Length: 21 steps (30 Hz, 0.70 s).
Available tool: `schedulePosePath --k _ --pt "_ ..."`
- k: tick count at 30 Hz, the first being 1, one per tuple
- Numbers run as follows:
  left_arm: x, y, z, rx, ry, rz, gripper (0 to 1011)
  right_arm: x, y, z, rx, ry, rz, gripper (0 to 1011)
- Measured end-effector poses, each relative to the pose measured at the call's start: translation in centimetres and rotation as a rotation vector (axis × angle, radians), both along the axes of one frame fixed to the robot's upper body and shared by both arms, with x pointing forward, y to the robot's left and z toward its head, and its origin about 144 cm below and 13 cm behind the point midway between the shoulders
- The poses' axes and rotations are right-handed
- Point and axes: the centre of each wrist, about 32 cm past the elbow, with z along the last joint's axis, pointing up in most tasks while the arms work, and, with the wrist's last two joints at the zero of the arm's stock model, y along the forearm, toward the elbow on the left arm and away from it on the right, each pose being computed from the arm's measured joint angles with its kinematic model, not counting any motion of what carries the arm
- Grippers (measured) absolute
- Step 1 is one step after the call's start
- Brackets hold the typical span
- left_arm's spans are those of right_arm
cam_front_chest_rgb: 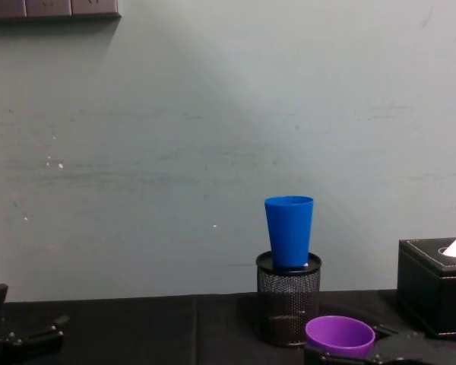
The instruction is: Pick up one cup with a gripper and tap it against the other cup.
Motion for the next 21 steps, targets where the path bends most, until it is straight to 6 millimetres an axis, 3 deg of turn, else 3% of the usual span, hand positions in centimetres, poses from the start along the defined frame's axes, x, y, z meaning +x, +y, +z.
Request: schedulePosePath --k 12,21 --pt "0.0 0.0 0.0 0.000 0.000 0.000 1000 -1.5 -0.4 2.6 0.049 -0.072 0.002 1000" --pt "0.0 0.0 0.0 0.000 0.000 0.000 1000 -3.0 -2.1 4.3 0.077 -0.133 -0.143 1000"
